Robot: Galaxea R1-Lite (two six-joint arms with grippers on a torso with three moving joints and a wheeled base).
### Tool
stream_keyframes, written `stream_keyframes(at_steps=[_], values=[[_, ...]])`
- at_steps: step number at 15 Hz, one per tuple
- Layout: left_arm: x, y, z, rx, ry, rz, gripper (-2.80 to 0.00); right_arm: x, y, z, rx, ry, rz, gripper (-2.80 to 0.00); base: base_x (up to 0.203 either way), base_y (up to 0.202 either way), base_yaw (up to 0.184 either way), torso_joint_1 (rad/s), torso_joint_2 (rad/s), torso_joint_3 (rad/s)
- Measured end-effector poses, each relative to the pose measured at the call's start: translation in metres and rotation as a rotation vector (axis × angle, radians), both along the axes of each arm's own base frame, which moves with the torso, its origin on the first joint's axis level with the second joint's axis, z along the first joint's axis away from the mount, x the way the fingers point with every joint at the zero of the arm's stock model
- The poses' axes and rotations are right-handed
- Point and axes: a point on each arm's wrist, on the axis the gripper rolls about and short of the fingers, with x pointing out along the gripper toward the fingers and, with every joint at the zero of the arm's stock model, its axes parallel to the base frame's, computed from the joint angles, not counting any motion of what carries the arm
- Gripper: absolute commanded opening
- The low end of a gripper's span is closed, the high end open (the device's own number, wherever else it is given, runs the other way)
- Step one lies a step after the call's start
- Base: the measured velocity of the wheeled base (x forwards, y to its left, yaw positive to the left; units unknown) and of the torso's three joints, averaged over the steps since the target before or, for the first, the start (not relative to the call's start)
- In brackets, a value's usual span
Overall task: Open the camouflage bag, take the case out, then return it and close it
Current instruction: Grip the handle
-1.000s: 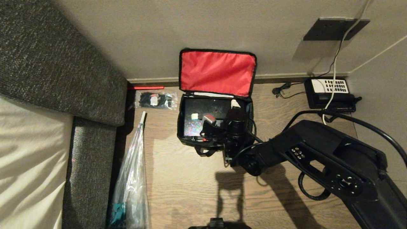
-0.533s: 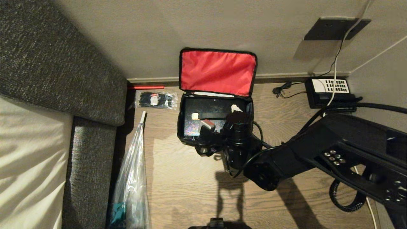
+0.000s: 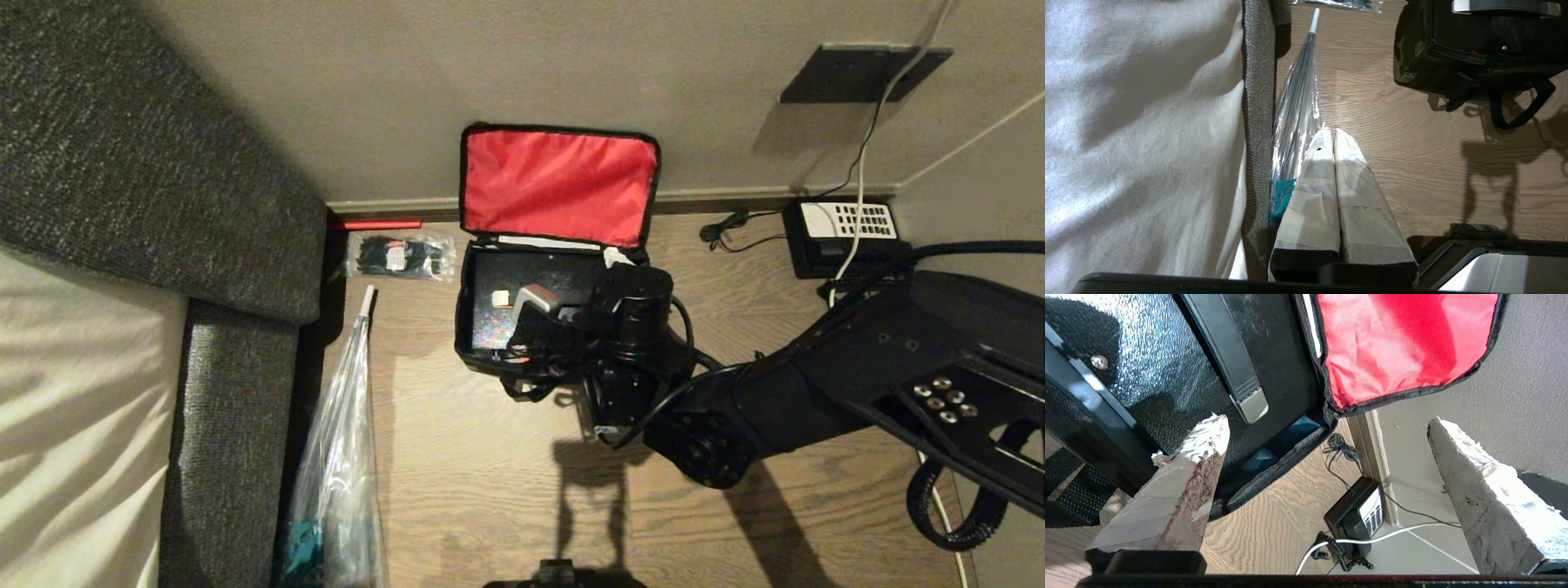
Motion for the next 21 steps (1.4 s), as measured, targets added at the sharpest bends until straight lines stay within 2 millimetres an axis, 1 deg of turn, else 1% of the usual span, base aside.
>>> stream_keyframes(at_steps=[11, 16, 21], values=[[0.0000, 0.0000, 0.0000, 0.015, -0.001, 0.001, -2.80, -0.0004, 0.0007, 0.0002, 0.001, -0.003, 0.003, 0.00, 0.000, 0.000, 0.000, 0.000, 0.00, -0.004], [0.0000, 0.0000, 0.0003, -0.001, -0.003, 0.003, -2.80, -0.0006, 0.0005, 0.0001, 0.001, -0.003, 0.004, 0.00, 0.000, 0.000, 0.000, 0.001, 0.01, -0.172], [0.0000, 0.0000, 0.0002, -0.003, -0.002, 0.002, -2.80, -0.0004, 0.0004, 0.0016, 0.003, -0.006, 0.004, 0.00, 0.000, 0.000, 0.000, 0.003, 0.00, -0.054]])
